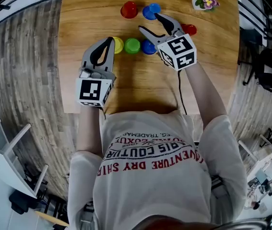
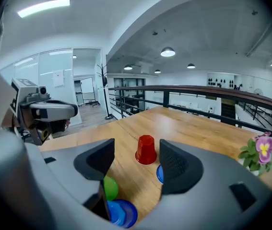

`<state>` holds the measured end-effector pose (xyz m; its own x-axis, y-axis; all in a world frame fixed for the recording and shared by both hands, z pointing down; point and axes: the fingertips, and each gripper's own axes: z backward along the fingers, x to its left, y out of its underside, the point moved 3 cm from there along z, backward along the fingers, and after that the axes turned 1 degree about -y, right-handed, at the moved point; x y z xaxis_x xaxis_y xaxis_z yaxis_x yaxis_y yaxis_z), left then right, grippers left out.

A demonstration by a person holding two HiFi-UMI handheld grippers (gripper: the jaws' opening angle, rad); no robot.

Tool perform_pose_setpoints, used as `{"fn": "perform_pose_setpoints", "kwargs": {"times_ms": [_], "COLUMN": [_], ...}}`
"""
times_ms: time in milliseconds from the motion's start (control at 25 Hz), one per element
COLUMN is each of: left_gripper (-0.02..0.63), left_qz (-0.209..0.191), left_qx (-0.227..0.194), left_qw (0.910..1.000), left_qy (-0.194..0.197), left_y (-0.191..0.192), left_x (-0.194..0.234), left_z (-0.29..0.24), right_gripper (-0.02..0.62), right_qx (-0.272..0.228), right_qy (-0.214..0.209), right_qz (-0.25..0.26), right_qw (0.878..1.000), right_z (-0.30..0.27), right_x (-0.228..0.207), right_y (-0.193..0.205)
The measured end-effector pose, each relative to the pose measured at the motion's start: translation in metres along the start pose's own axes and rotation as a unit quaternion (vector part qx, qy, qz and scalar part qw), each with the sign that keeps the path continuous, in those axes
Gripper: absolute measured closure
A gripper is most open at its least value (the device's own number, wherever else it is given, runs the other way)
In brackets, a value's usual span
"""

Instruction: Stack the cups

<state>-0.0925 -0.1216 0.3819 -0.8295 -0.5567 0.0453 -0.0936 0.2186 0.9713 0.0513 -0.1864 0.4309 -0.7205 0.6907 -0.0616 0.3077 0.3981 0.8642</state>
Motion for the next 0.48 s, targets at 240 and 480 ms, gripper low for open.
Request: {"fn": "perform_pose_setpoints", "kwargs": {"times_ms": [240,480], "left_gripper": [0.589,0.589], "left_qz": [0.0,0.0], "left_qx": [0.006,0.013], "left_qw": [0.9999,0.9997], "left_qy": [-0.01,-0.02], "left_y": [0.002,0.009], "left_x": [0.01,0.02], "left_z": [-0.009,-0.015], "right_gripper": [0.305,0.305], "right_qx": [0.037,0.121], "right_qy": [-0.047,-0.052], "right_qz": [-0.024,-0.011], "right_qw": [0.998,0.991], "right_z": [-0.048,-0.09], "right_x": [-0.01,-0.02], "right_y": [-0.018,-0.008]}}
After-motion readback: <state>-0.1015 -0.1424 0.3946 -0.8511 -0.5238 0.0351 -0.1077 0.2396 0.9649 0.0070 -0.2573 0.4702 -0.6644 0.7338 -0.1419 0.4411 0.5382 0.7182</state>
